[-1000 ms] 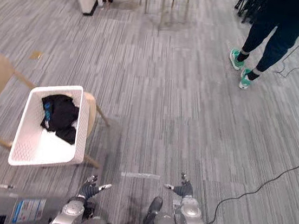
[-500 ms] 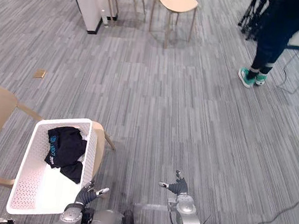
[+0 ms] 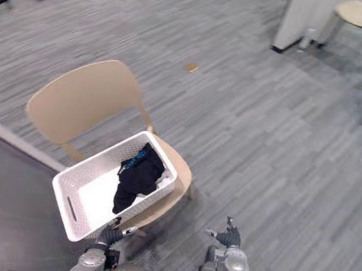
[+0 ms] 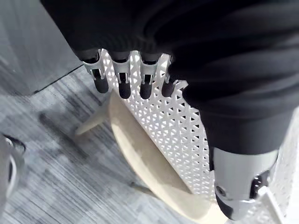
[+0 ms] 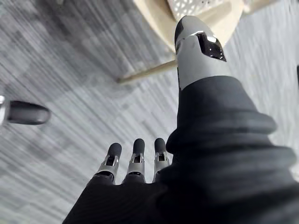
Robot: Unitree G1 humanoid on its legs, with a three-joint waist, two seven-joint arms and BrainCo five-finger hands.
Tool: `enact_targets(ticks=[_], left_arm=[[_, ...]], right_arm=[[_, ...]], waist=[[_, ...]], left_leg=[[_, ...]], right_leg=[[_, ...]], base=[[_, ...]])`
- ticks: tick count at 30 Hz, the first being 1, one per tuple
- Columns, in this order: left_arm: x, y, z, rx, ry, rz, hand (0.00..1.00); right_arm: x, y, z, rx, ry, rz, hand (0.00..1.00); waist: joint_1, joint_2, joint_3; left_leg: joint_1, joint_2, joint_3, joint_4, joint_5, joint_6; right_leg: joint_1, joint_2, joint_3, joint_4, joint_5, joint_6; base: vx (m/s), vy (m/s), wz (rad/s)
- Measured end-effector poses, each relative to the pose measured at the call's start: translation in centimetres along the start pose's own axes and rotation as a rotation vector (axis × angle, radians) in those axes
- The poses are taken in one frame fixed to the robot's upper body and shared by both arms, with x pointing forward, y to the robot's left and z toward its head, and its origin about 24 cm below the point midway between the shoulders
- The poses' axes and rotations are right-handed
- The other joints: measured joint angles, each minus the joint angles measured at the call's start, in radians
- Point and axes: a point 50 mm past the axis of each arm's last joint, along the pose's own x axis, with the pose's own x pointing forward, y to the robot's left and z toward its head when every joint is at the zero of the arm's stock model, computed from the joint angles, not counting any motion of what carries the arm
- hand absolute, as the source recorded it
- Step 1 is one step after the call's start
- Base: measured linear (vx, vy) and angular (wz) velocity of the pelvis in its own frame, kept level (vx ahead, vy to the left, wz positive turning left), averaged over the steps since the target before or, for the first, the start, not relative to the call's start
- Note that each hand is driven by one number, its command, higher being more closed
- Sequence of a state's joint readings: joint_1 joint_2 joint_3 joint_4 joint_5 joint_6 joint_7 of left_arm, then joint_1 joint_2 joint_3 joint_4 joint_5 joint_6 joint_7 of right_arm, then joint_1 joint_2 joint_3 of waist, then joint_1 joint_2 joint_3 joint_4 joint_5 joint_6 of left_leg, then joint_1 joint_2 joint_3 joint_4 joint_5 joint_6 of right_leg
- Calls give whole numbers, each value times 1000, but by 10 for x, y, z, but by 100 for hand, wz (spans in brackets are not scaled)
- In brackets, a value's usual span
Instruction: Pick up the laundry basket with both hands and put the clothes into the washing machine.
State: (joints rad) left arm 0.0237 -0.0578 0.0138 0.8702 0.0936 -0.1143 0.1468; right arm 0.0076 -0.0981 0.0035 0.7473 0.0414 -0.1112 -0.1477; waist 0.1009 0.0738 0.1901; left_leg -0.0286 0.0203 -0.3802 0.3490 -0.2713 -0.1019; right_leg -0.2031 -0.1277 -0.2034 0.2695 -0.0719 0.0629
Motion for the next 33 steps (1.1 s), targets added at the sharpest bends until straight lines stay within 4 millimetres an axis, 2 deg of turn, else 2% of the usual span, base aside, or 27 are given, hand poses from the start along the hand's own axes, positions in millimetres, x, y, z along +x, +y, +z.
enact_targets(ticks=[1,2,3,4,5,6,7,8,9,11,13,14,15,16,17,18,19,20,21,22,23,25,27,31,33], left_arm=[[0,-1,2,1,-6,-3,0],[0,-1,1,1,-4,-1,0],[0,0,0,-1,-1,7,0],[-1,0,-1,-1,3,7,0],[-1,-1,-3,8,7,2,0],[-1,-1,-2,22,3,-5,0],[0,0,-1,31,0,-6,0],[0,4,-2,51,1,-3,0],[-1,7,-4,64,6,1,0],[-1,16,-8,83,13,16,0],[-3,23,-13,95,26,30,0],[-4,27,-17,105,39,39,0],[-5,32,-21,116,53,47,0],[-5,35,-23,123,62,53,0],[-6,42,-26,133,72,66,0],[-7,45,-27,140,75,72,0],[-7,48,-29,144,80,78,0],[-9,50,-31,147,85,83,0],[-10,51,-33,149,88,84,0],[-9,53,-32,161,80,83,0],[-8,54,-31,167,79,84,0],[-7,44,-28,166,61,62,0],[-8,44,-29,167,65,60,0],[-9,47,-30,174,69,65,0],[-9,47,-31,175,71,65,0]], right_arm=[[0,4,5,23,-20,0,0],[0,5,7,31,-29,0,0],[0,4,8,45,-33,-7,0],[1,4,8,50,-36,-12,0],[1,2,8,54,-38,-21,0],[2,0,7,57,-32,-36,0],[2,1,7,59,-29,-38,0],[3,-1,6,64,-22,-46,0],[2,2,5,70,-17,-44,0],[-1,6,-1,62,0,-36,0],[0,4,7,30,-37,-38,0],[-1,0,13,-14,-69,-54,0],[-3,-3,15,-44,-82,-68,0],[-5,-4,17,-62,-100,-70,0],[-10,-4,25,-103,-155,-72,0],[-14,-6,32,-130,-203,-81,0],[-18,-6,42,-171,-260,-88,0],[-23,-8,54,-207,-323,-100,0],[-28,-11,66,-260,-393,-122,0],[-32,-14,73,-294,-431,-142,0],[-33,-17,76,-315,-446,-152,0],[-35,-24,83,-390,-482,-161,0],[-33,-23,90,-415,-503,-143,0],[-29,-28,93,-453,-505,-123,0],[-14,-27,108,-507,-523,-101,0]], waist=[[-6,-13,5],[-6,-23,4],[3,-44,5],[7,-49,4],[12,-55,-6],[9,-50,-21],[6,-54,-21],[-4,-66,-21],[-6,-75,-22],[-4,-91,-31],[-6,-92,-32],[-8,-93,-31],[-10,-98,-28],[-16,-102,-24],[-38,-107,-21],[-52,-103,-17],[-63,-112,-19],[-74,-122,-19],[-85,-134,-22],[-87,-152,-30],[-91,-150,-30],[-85,-106,-31],[-86,-82,-31],[-85,-76,-31],[-83,-74,-30]], left_leg=[[-20,16,31,-1,21,-29],[-29,21,60,-1,35,-38],[-44,44,169,-9,58,-33],[-50,54,226,-16,62,-30],[-66,81,385,-49,64,-12],[-88,114,554,-72,57,45],[-99,123,604,-70,52,54],[-116,137,704,-61,70,60],[-115,121,734,-62,82,71],[-96,71,702,-81,91,86],[-72,34,696,-109,99,100],[-45,10,690,-141,104,109],[-19,-8,679,-166,104,117],[-1,-16,668,-178,103,123],[22,-22,624,-189,99,134],[30,-20,608,-198,99,134],[35,-22,592,-202,99,133],[39,-23,576,-205,101,131],[37,-27,555,-202,105,124],[22,-42,532,-191,108,117],[16,-42,514,-185,108,114],[-17,-10,467,-185,119,92],[-32,14,437,-214,136,66],[-20,45,386,-249,160,30],[-33,48,379,-261,186,16]], right_leg=[[28,-17,-77,-3,-11,-9],[42,-24,-109,-11,-12,-11],[75,-40,-162,-35,-12,-11],[89,-45,-185,-47,-12,-11],[112,-56,-240,-75,-11,-10],[115,-66,-293,-85,-7,-3],[115,-75,-310,-85,-6,-1],[123,-99,-350,-91,4,16],[153,-114,-379,-119,19,37],[190,-139,-400,-140,32,59],[165,-199,-392,-40,17,69],[120,-254,-366,97,9,59],[72,-298,-319,231,13,22],[41,-314,-278,309,25,-19],[-22,-295,-142,432,-19,-43],[-46,-249,-63,444,-60,-26],[-54,-205,0,417,-90,-3],[-52,-156,71,347,-110,16],[-35,-97,126,206,-102,24],[-29,-77,148,99,-60,30],[-24,-76,144,99,-61,46],[-7,-50,98,43,-43,29],[2,-27,57,0,-27,16],[67,3,-17,-74,-6,-2],[79,11,-31,-128,30,-3]], base=[[105,-169,190],[66,-109,169],[39,-52,117],[36,-32,132],[14,23,125],[7,52,126],[2,123,113],[18,215,102],[33,232,92],[58,204,57],[45,217,30],[27,223,25],[36,203,28],[57,149,51],[49,62,63],[41,23,73],[50,-46,61],[83,-87,70],[129,-129,78],[116,-132,77],[138,-138,72],[123,-135,46],[111,-175,37],[80,-119,42],[15,-31,14]])
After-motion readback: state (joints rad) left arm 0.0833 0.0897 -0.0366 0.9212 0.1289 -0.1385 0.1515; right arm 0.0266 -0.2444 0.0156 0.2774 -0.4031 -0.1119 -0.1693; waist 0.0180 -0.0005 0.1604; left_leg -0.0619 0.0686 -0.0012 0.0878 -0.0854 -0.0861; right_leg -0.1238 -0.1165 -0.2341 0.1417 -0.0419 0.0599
